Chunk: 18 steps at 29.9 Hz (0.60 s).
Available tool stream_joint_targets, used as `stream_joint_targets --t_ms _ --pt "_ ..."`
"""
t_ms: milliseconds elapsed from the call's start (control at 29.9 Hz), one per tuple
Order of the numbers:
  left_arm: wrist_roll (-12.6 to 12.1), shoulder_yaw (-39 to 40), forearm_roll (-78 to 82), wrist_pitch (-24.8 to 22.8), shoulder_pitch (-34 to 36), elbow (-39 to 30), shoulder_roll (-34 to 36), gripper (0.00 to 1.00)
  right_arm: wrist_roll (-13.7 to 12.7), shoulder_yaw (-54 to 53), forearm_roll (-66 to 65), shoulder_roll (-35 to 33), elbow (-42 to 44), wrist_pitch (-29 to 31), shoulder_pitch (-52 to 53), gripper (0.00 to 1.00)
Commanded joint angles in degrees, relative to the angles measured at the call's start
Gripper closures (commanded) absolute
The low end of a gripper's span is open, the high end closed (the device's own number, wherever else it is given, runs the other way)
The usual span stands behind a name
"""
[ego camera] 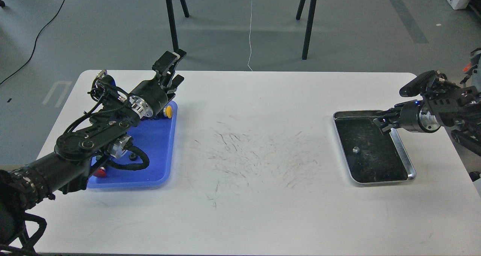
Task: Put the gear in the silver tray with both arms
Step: 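Lower the gear into the silver tray and open the right gripper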
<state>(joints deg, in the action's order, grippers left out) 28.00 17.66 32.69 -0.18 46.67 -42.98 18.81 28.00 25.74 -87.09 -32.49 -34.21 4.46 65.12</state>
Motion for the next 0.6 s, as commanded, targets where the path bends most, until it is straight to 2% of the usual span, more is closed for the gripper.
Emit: stream_joint_targets --t_ms 0,568 --pt "0.0 0.1 0.0 0.0 0.1 -0.2 -0.1 0.00 0.0 -1.7 0.0 0.8 1.7 0.0 -2.2 0.75" --pt "0.0 0.2 0.0 0.0 0.4 -0.2 -0.2 0.00 0.0 -5.2 0.1 4.5 4.3 -0.2 -4.0 0.75"
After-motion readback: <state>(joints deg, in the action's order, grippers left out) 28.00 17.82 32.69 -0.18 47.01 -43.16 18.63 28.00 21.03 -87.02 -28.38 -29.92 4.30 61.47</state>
